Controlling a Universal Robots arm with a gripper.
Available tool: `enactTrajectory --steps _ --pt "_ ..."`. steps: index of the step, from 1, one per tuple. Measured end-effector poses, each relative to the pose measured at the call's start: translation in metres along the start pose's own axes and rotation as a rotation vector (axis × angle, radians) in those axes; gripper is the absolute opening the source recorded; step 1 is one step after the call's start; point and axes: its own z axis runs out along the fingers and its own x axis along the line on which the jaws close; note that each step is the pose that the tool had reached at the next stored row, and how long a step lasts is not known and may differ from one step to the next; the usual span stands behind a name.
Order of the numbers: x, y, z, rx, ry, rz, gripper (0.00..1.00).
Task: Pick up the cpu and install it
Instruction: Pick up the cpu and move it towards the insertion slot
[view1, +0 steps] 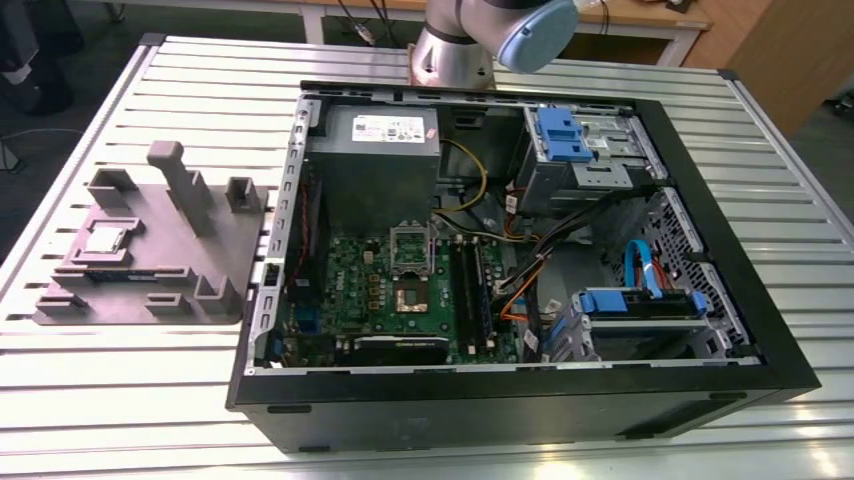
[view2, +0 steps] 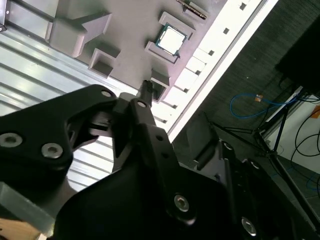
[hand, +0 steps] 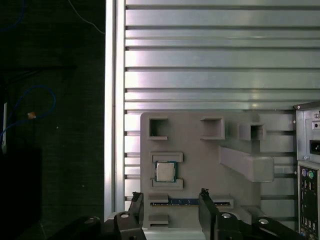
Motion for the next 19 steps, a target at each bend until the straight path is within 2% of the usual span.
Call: enactTrajectory --steps 1,2,4,5,6,16,19 --pt "0.0 0.0 0.0 0.0 0.0 0.0 0.58" --pt "0.0 0.0 0.0 0.0 0.0 0.0 0.58" --pt "0.0 0.0 0.0 0.0 0.0 0.0 0.7" --pt "0.0 0.0 0.0 0.0 0.0 0.0 0.7" --pt "0.0 0.0 0.0 0.0 0.0 0.0 0.76" --pt "0.0 0.0 0.0006 0.0017 0.0002 -0.003 0.76" --pt "0.0002 0.0 0.0016 0.0021 0.0018 -0.025 0.76"
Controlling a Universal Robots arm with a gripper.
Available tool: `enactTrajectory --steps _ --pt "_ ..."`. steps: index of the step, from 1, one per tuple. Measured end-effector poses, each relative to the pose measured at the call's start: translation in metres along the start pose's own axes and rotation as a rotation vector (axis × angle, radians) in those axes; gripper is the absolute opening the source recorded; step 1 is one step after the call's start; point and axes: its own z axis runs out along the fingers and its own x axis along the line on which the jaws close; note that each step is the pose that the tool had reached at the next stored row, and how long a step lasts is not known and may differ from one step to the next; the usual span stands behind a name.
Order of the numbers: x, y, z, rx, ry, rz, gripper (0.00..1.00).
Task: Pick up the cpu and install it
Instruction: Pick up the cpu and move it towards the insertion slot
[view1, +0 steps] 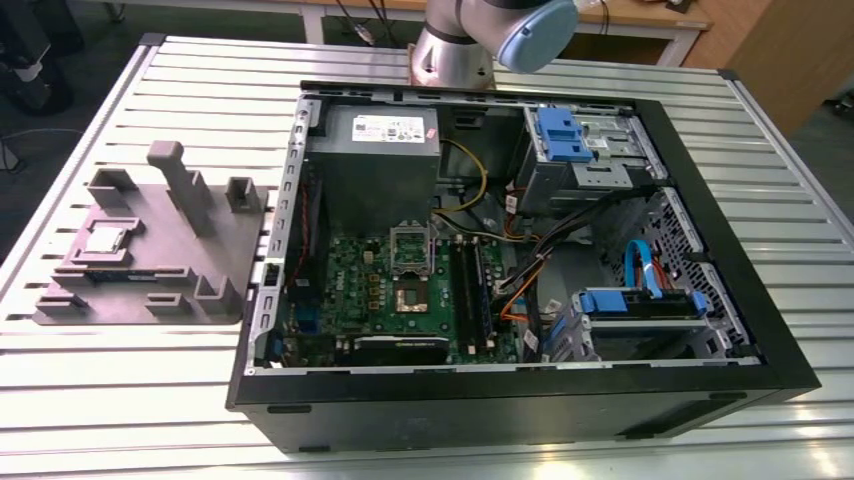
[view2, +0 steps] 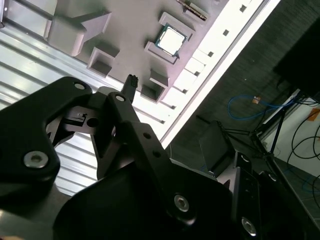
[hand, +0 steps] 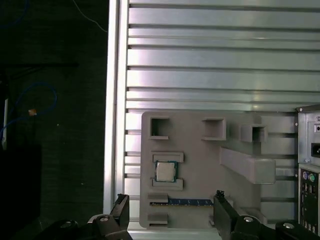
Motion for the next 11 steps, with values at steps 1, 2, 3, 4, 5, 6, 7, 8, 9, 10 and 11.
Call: enactTrajectory --steps 1,2,3,4,5,6,7,8,9,10,11 --pt "0.0 0.0 0.0 0.0 0.0001 0.0 0.76" --pt "0.0 0.0 0.0 0.0 0.0001 0.0 0.76" --pt "0.0 0.0 0.0 0.0 0.0001 0.0 0.76" --pt "0.0 0.0 0.0002 0.0008 -0.0001 0.0 0.76" --pt "0.0 0.0 0.0003 0.0017 -0.0002 0.0 0.76" --pt "0.0 0.0 0.0004 0.0017 -0.0001 0.0 0.76" --pt "-0.0001 0.0 0.0008 0.0018 -0.0002 0.0 0.76" --pt "0.0 -0.0001 0.0013 0.0018 -0.0002 0.0 0.76" --pt "0.0 -0.0001 0.0018 0.0018 -0.0001 0.0 0.76" --pt "0.0 -0.0001 0.0023 0.0018 -0.0001 0.0 0.76" --pt "0.0 -0.0001 0.0028 0.0018 -0.0002 0.0 0.76"
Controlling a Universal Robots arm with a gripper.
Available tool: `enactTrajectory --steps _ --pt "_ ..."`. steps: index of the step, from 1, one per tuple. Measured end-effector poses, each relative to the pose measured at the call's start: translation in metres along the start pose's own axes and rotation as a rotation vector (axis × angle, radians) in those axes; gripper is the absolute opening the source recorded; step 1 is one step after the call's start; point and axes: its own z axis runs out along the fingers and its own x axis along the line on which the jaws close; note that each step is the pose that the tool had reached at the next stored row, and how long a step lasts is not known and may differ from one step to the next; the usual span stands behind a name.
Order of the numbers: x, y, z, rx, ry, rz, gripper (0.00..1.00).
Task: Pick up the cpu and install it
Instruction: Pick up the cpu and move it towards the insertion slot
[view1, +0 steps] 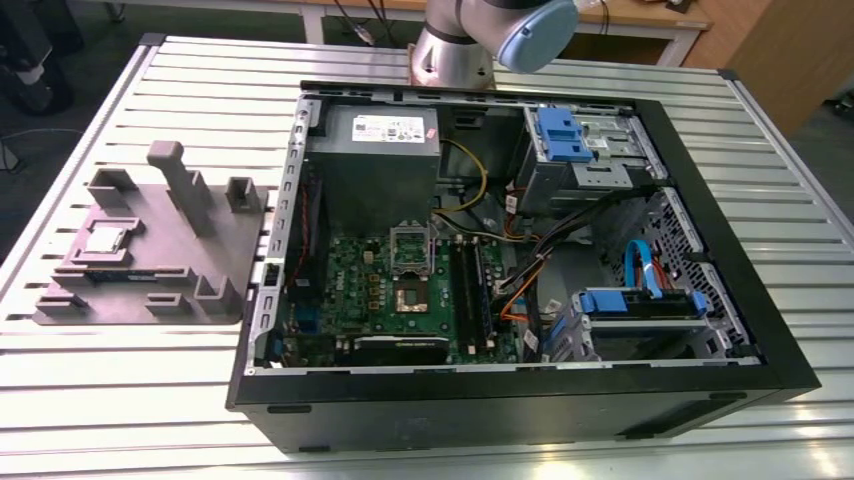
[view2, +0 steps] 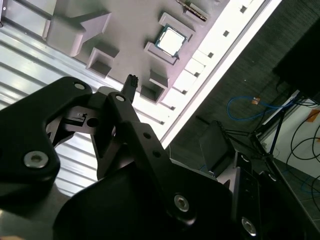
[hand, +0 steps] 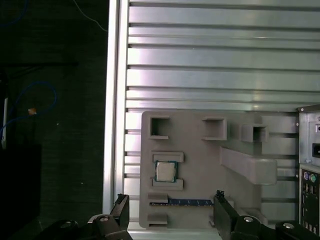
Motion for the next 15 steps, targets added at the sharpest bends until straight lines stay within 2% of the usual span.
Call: enactTrajectory --steps 15 --pt "0.0001 -0.0003 0.0073 0.0 0.0001 0.0 0.76"
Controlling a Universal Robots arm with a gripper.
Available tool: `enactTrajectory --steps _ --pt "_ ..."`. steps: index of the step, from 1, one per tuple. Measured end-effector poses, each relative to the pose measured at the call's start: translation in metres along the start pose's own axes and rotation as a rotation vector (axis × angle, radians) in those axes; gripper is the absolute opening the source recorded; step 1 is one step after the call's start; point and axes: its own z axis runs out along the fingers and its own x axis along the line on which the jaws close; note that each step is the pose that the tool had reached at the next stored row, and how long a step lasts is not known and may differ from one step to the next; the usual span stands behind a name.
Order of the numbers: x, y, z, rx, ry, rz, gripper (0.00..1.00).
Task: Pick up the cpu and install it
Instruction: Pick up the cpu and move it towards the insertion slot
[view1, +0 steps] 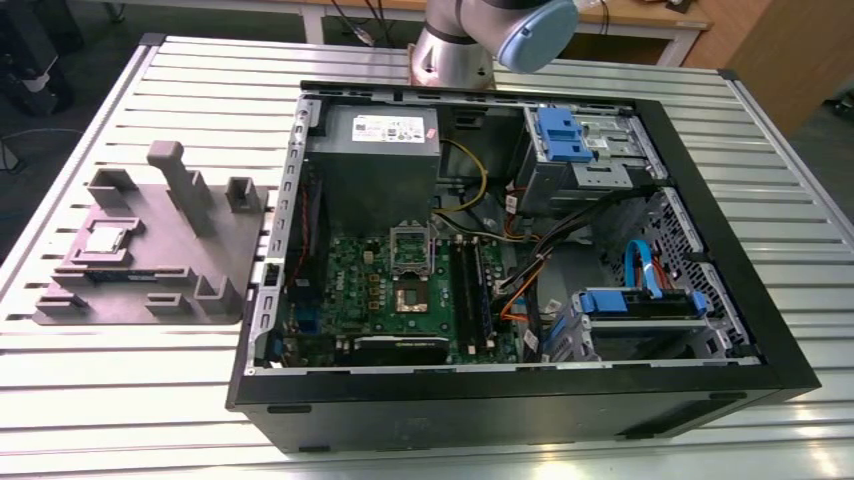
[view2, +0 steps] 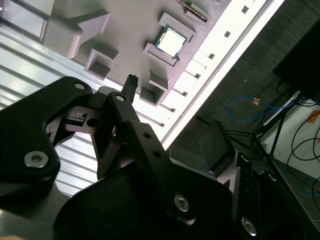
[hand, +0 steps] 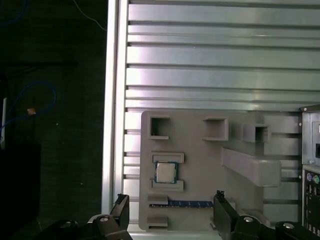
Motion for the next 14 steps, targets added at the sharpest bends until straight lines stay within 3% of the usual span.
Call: enactTrajectory --steps 8,10,14 --pt "0.0 -0.0001 0.0019 0.0 0.0 0.0 0.76" --pt "0.0 -0.0004 0.01 0.0 0.0 0.0 0.76" --pt "0.0 -0.0004 0.0106 0.0 -0.0001 0.0 0.76"
